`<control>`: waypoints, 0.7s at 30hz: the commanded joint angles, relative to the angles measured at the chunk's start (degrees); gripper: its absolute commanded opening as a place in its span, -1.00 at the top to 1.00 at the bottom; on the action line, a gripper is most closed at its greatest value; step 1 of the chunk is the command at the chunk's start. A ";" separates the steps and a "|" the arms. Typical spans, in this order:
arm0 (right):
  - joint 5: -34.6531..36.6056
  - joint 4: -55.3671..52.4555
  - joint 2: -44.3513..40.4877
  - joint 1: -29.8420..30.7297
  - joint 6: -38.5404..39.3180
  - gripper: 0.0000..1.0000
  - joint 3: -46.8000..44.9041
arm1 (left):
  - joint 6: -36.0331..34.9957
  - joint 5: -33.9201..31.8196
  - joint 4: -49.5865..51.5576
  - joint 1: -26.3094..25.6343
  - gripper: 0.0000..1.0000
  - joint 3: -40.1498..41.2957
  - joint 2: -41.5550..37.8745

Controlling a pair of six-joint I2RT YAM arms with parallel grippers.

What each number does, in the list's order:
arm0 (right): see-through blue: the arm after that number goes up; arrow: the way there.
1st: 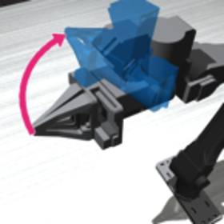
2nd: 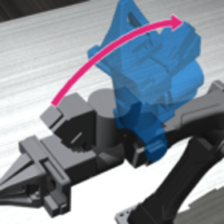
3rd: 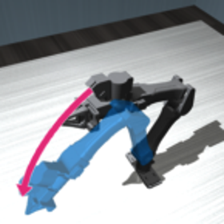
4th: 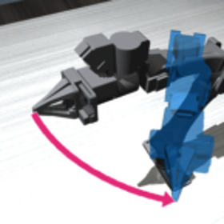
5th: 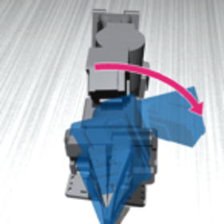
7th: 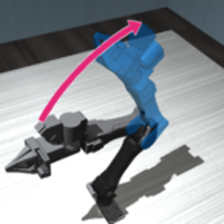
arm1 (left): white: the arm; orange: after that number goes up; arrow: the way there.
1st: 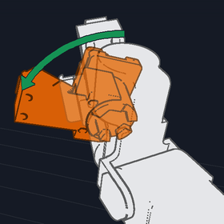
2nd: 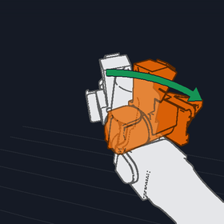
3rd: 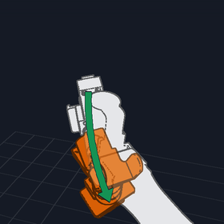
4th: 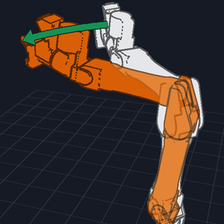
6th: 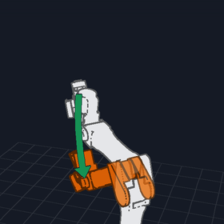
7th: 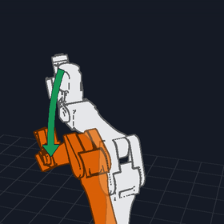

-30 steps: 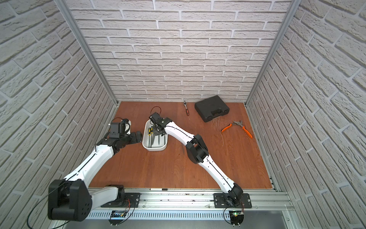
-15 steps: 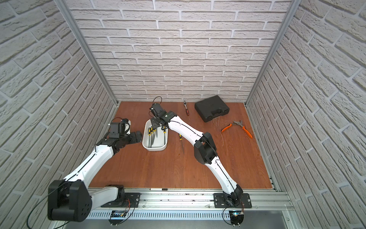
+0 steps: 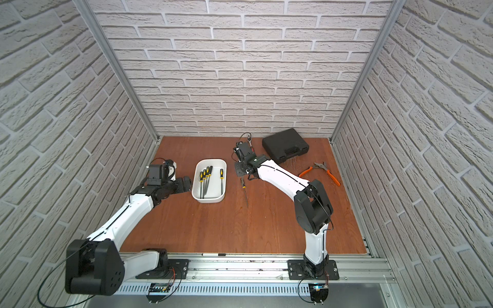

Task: Take the file tool out of the storage box
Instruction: Place the file tool at the center of the board.

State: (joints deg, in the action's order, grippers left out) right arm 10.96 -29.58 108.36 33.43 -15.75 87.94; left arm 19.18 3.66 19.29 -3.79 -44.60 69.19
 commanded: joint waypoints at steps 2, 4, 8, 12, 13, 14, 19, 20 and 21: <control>1.25 5.47 -1.89 -0.55 1.50 0.95 -6.36 | 0.07 1.11 -1.72 0.36 -0.97 0.10 0.59; 0.92 6.78 -1.20 -0.56 1.51 0.95 -8.17 | 0.16 1.07 -1.72 0.36 -0.97 0.03 0.55; 0.82 10.75 0.91 -0.64 0.83 0.95 -11.46 | -0.02 0.73 -1.29 0.41 -0.97 0.00 0.42; -1.15 13.33 2.67 -0.57 -0.18 0.95 -12.68 | -0.24 0.43 -0.81 0.36 -0.97 -0.07 0.05; -1.25 13.55 3.16 -0.43 -0.01 0.95 -12.63 | -0.34 0.31 -0.76 0.40 -0.97 -0.15 0.00; -1.27 13.93 3.55 -0.23 0.33 0.95 -12.70 | -0.32 0.29 -0.74 0.42 -0.97 -0.19 0.07; -1.21 14.39 4.58 0.09 0.55 0.95 -13.38 | -0.34 0.55 -0.75 0.42 -0.97 -0.41 0.50; -1.28 14.41 4.58 0.12 0.46 0.95 -13.59 | -0.29 0.58 -0.74 0.41 -0.97 -0.37 0.48; -1.27 14.53 4.58 0.14 0.45 0.95 -13.82 | -0.34 0.46 -0.82 0.42 -0.97 -0.32 0.45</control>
State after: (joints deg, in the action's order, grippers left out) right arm 10.02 -17.76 113.23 33.04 -15.20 74.89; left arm 19.16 4.10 19.38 -3.77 -44.60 69.38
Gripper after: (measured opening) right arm 0.178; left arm 0.985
